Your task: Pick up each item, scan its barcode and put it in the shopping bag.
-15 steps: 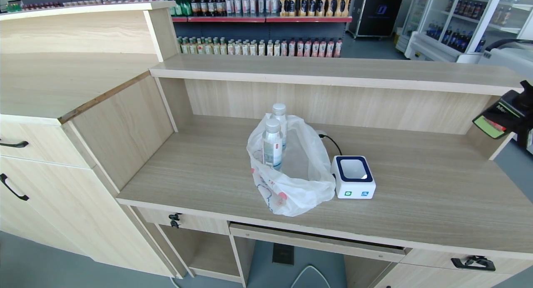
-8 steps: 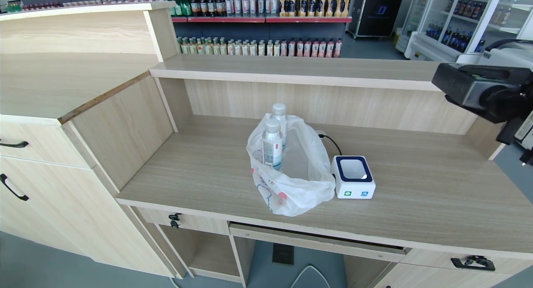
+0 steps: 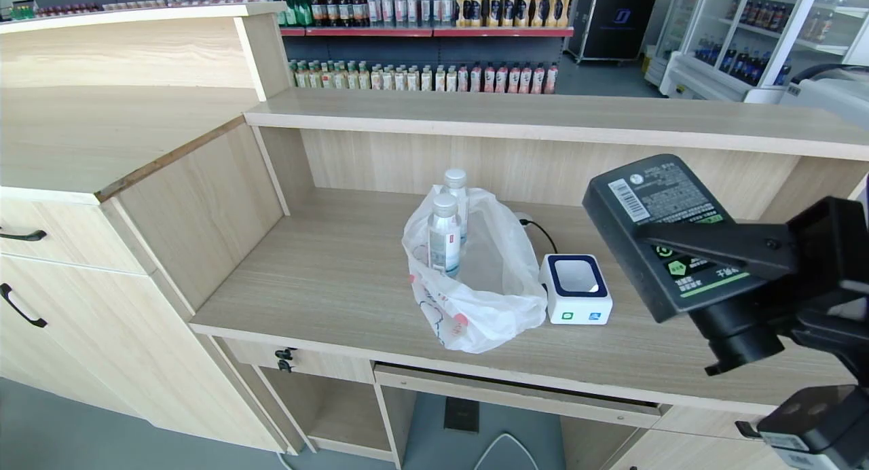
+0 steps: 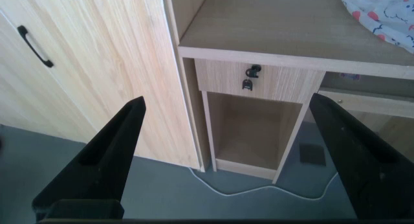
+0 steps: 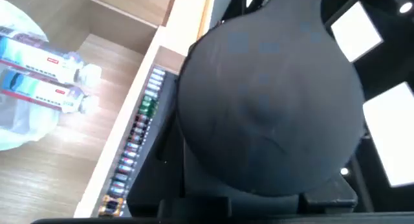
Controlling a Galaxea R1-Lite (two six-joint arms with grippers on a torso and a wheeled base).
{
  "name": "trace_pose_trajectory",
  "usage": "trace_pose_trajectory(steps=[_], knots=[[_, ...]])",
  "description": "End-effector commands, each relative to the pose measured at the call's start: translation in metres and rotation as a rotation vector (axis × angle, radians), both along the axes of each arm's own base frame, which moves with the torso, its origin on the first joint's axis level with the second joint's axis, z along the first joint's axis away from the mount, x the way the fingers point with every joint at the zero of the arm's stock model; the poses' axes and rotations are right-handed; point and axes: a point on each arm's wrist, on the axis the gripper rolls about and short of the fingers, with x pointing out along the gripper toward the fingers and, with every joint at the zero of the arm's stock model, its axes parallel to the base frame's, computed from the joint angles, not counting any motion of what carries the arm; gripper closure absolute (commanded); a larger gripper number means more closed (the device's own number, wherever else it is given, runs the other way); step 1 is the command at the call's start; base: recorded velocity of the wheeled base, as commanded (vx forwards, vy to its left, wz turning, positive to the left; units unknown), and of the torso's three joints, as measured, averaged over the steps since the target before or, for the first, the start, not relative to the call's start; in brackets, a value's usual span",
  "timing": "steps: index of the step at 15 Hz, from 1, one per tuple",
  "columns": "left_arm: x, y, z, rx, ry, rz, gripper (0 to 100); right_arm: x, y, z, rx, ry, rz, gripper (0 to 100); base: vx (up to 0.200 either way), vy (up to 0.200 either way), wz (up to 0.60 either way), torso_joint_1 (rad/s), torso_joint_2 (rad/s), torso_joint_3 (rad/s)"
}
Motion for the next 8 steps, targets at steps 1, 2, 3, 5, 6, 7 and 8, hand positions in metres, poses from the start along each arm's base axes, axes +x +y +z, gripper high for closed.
trace_pose_trajectory(steps=[1,2,3,5,6,7,8], knots=[[0.0,0.0,0.0,0.0,0.0,0.002,0,-0.02,0.007,-0.001,0.003,-0.065,0.054,100,0.0,0.0,0.0,0.0,0.0,0.0],[0.0,0.0,0.0,0.0,0.0,0.0,0,-0.021,0.008,-0.005,0.003,-0.073,0.067,100,0.0,0.0,0.0,0.0,0.0,0.0],[0.0,0.0,0.0,0.0,0.0,0.0,0,-0.023,0.01,-0.006,0.008,-0.122,0.073,100,0.0,0.0,0.0,0.0,0.0,0.0],[0.0,0.0,0.0,0.0,0.0,0.0,0,-0.033,0.019,0.001,0.044,-0.303,0.134,100,0.0,0.0,0.0,0.0,0.0,0.0],[0.0,0.0,0.0,0.0,0.0,0.002,0,-0.041,0.026,0.002,0.072,-0.35,0.183,100,0.0,0.0,0.0,0.0,0.0,0.0],[0.0,0.0,0.0,0.0,0.001,0.002,0,-0.046,0.031,-0.002,0.087,-0.352,0.21,100,0.0,0.0,0.0,0.0,0.0,0.0],[0.0,0.0,0.0,0.0,0.0,0.0,0,-0.051,0.038,-0.01,0.087,-0.331,0.215,100,0.0,0.0,0.0,0.0,0.0,0.0]])
